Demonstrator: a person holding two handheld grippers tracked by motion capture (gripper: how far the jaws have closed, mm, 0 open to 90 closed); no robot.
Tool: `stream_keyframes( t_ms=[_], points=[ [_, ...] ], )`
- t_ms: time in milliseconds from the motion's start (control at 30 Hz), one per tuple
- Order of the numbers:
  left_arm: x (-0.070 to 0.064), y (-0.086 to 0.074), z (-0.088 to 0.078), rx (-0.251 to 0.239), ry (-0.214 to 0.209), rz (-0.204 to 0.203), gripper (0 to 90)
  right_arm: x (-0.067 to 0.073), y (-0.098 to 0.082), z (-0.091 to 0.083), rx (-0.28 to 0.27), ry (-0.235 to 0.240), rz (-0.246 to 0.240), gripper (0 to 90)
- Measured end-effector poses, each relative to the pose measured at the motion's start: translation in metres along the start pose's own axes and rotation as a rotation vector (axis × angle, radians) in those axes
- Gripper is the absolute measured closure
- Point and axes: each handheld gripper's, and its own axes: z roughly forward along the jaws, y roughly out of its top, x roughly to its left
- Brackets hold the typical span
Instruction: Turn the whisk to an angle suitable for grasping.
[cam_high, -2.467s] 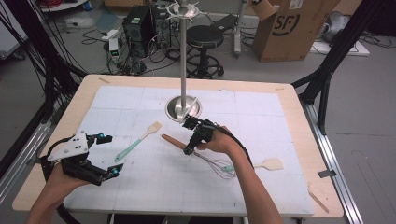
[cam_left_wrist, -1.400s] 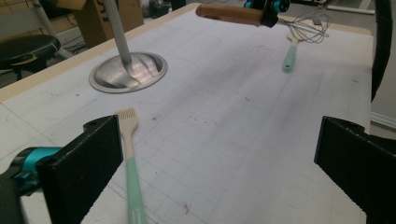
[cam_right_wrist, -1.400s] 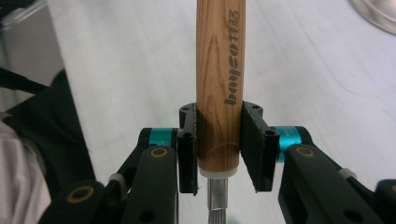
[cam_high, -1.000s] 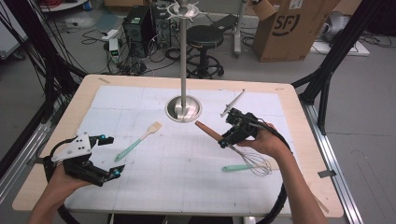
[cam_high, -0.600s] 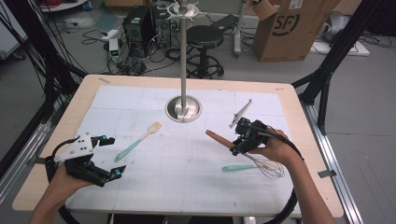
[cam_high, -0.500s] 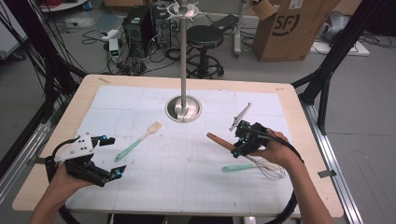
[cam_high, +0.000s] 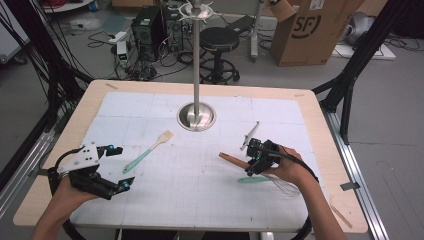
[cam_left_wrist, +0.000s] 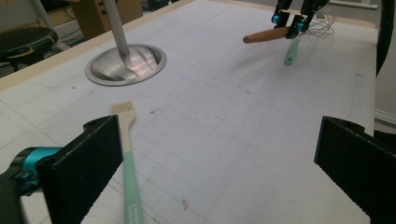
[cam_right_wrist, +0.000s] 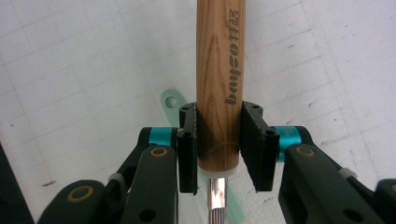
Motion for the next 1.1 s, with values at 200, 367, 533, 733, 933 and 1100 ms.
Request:
stream_keyframes(
  t_ms=[200, 367, 533, 733, 933, 1100],
  points=[
    [0.000, 0.000, -0.001, -0.003, 0.000, -0.002, 1.7, 0.001, 0.001, 0.010, 0.023, -0.010, -0.003, 68.5],
    [0.000, -0.001, -0.001, -0.006, 0.001, -0.005, 1.6, 0.000, 0.001, 0.017, 0.026, -0.005, -0.002, 68.0],
    [0.001, -0.001, -0.001, -0.006, 0.004, -0.004, 1.7, 0.000, 0.000, 0.018, 0.026, 0.019, -0.012, 67.1],
    [0.001, -0.001, -0.001, -0.002, 0.005, -0.005, 1.7, -0.001, -0.004, 0.010, -0.042, 0.028, -0.003, 61.8],
    [0.001, -0.001, 0.000, -0.006, -0.002, -0.004, 1.7, -0.002, -0.010, 0.001, -0.095, 0.013, 0.020, 50.9],
    [0.001, 0.001, 0.002, -0.003, -0.007, 0.005, 1.7, -0.002, -0.012, -0.007, -0.148, 0.013, 0.032, 29.4]
  ],
)
